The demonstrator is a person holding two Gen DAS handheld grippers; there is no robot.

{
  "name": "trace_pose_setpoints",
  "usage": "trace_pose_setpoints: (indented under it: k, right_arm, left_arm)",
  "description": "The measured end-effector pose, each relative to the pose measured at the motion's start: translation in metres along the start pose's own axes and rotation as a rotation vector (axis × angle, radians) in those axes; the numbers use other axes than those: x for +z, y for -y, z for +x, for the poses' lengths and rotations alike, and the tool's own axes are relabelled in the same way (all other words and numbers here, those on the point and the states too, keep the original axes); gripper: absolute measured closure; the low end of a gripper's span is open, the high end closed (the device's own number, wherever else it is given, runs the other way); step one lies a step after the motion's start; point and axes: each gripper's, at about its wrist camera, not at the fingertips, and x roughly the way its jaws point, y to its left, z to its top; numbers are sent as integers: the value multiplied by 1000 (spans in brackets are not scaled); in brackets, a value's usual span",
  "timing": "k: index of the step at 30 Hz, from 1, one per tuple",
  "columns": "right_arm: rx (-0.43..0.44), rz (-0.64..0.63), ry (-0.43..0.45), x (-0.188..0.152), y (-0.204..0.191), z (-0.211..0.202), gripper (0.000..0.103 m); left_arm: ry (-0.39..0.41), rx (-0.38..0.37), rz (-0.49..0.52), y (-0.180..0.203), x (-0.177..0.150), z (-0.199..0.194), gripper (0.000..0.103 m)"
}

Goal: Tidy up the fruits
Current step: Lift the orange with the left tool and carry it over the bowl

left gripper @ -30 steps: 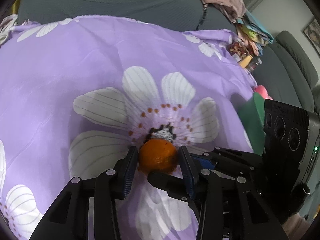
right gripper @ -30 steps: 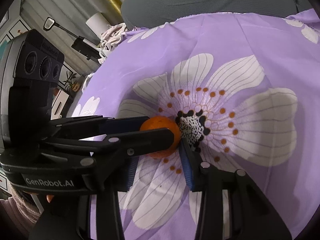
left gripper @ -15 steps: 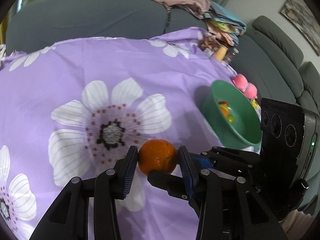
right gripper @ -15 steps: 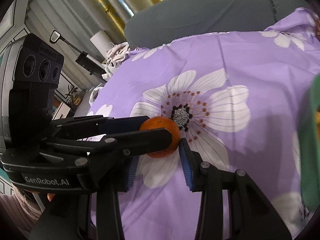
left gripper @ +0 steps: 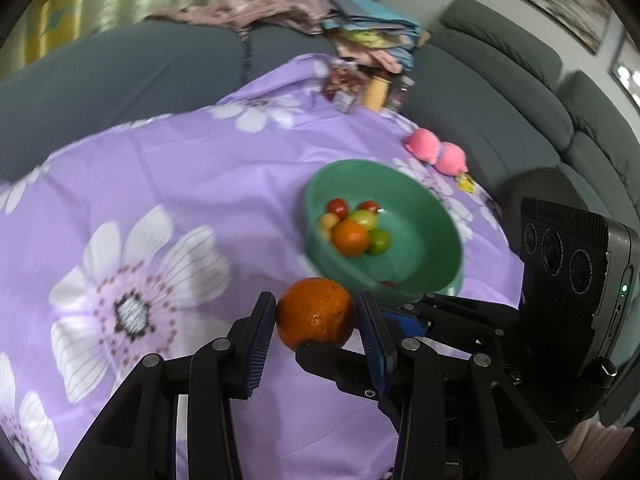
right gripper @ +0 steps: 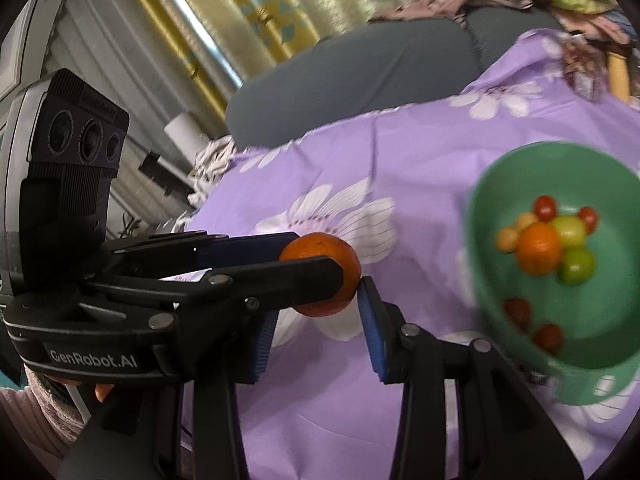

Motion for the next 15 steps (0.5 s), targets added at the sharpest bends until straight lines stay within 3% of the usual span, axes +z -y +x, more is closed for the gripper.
trace_pose_setpoints:
  k: [7,15]
  right_arm:
    - [-45,45,88,4,33,-37,63]
    - [-76,100,128,2,73,-59,63]
  left_arm:
    - [-12,-26,88,43,26,21,62]
    - [-46,-42,138,79,40,48,62]
